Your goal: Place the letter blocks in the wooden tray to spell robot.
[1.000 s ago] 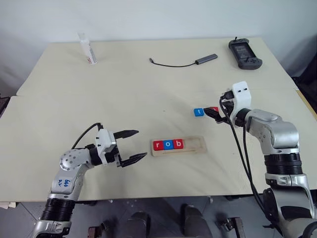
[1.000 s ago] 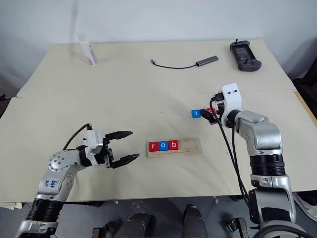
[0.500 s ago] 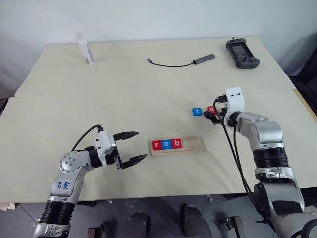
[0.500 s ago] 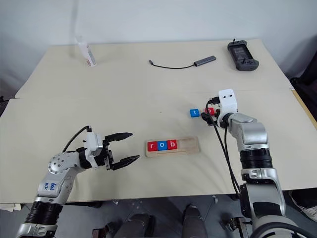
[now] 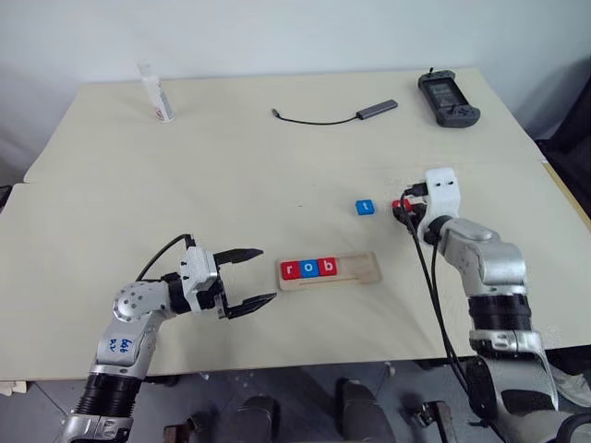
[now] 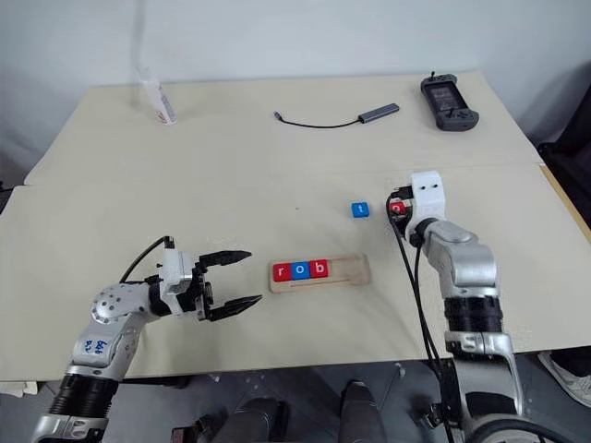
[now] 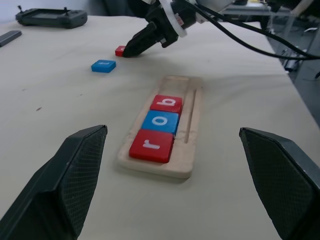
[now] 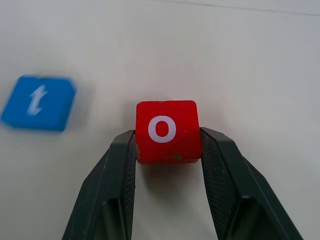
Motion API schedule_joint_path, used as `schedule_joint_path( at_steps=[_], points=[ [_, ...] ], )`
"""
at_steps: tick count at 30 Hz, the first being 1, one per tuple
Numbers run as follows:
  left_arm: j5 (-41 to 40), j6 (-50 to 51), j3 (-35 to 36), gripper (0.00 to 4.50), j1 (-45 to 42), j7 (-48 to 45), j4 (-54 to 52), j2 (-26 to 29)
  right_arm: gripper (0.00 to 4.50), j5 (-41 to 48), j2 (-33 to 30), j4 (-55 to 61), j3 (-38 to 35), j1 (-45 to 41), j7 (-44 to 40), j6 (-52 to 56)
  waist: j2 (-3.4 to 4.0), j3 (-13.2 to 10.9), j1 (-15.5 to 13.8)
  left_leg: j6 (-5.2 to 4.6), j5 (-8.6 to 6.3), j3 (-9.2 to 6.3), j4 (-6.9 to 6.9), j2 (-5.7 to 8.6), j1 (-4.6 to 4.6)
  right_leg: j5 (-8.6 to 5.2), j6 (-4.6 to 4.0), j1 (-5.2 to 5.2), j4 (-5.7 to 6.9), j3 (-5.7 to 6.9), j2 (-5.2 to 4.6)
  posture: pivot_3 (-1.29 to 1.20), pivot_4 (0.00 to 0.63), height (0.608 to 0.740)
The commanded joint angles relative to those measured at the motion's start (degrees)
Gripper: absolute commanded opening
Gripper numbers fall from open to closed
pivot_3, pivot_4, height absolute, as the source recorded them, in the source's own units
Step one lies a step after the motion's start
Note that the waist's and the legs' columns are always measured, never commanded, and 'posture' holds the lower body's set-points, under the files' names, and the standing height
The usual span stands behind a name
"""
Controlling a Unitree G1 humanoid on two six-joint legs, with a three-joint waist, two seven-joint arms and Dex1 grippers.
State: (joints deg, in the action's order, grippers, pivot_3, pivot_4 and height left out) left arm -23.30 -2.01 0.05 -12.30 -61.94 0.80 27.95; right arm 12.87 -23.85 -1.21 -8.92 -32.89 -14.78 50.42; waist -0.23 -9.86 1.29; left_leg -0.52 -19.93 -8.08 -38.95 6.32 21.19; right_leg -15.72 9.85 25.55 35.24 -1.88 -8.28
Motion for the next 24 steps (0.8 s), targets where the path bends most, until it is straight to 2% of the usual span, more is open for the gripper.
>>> schedule_joint_path(
  at_steps=[1,5,9,10,12,15,18,21,24],
  points=[
    [-0.91,-0.76,-0.76,4.50,-1.58,-1.74,0.30,-0.69,1.45,2.52,-0.27,16.88,-3.35,5.40,2.04,9.06,0.00,0.00,0.01,0.00,0.00,0.00,0.00,0.01,0.01,0.00,0.00,0.00,0.01,-0.01,-0.01,0.00,0.150,0.740],
    [-0.61,-0.90,-1.47,4.50,-2.93,-2.83,2.01,-1.47,1.45,3.82,3.80,35.11,-6.00,14.87,5.96,19.52,0.02,0.01,-0.12,0.02,-0.01,-0.01,0.02,-0.03,-0.01,0.00,0.00,0.00,0.03,-0.01,0.02,0.00,0.150,0.740],
    [-0.38,-1.07,-1.67,4.50,-3.76,-3.58,3.26,-1.94,1.45,3.50,7.78,43.30,-6.66,19.21,8.70,24.99,0.03,0.02,0.11,0.02,-0.01,0.06,-0.01,0.00,-0.04,0.00,0.00,0.01,0.09,-0.11,0.01,0.00,0.150,0.740],
    [-0.42,-0.68,-1.87,4.50,-3.94,-4.00,3.38,-1.88,1.80,2.74,9.04,44.20,-5.89,20.50,9.85,25.33,0.03,0.02,0.11,0.02,-0.01,0.07,-0.03,0.00,-0.06,0.00,0.00,0.00,0.11,-0.13,0.01,0.00,0.150,0.740],
    [-0.31,-0.57,-2.06,4.50,-4.23,-4.36,3.52,-1.92,2.51,1.35,7.74,44.54,-2.34,22.35,10.36,24.89,0.03,0.02,-0.05,0.02,-0.01,0.09,-0.04,-0.01,-0.09,0.00,0.00,0.00,0.15,-0.14,0.02,0.00,0.150,0.740],
    [-0.18,-0.62,-1.93,4.50,-4.37,-4.23,3.39,-2.04,3.54,2.87,7.89,43.33,-2.66,20.62,8.60,25.35,0.03,0.02,-0.05,0.02,-0.01,0.10,-0.04,0.00,-0.10,0.00,0.00,0.00,0.17,-0.15,0.02,0.00,0.150,0.740],
    [0.05,-0.72,-1.80,4.50,-4.35,-4.04,3.07,-1.85,4.47,5.36,2.70,42.07,-3.68,19.16,3.31,26.70,0.03,0.02,-0.08,0.02,-0.01,0.12,-0.05,0.00,-0.10,0.00,0.00,0.00,0.17,-0.17,0.02,0.00,0.150,0.740],
    [0.23,-0.75,-1.40,4.50,-4.15,-3.76,2.64,-1.34,4.47,7.70,-7.97,39.55,-2.65,19.87,-5.72,22.82,0.03,0.02,-0.47,0.00,-0.02,0.10,-0.02,0.00,-0.08,0.00,0.00,0.00,0.09,-0.14,0.02,0.00,0.150,0.740],
    [0.23,-0.80,-0.52,4.50,-3.46,-3.15,1.93,-0.66,4.47,7.30,-23.42,30.74,0.87,21.07,-22.70,7.51,0.06,-0.01,-1.20,-0.10,-0.08,0.22,-0.04,0.02,-0.07,0.02,0.03,-0.04,-0.25,-0.12,0.01,0.00,0.150,0.740]
  ],
)
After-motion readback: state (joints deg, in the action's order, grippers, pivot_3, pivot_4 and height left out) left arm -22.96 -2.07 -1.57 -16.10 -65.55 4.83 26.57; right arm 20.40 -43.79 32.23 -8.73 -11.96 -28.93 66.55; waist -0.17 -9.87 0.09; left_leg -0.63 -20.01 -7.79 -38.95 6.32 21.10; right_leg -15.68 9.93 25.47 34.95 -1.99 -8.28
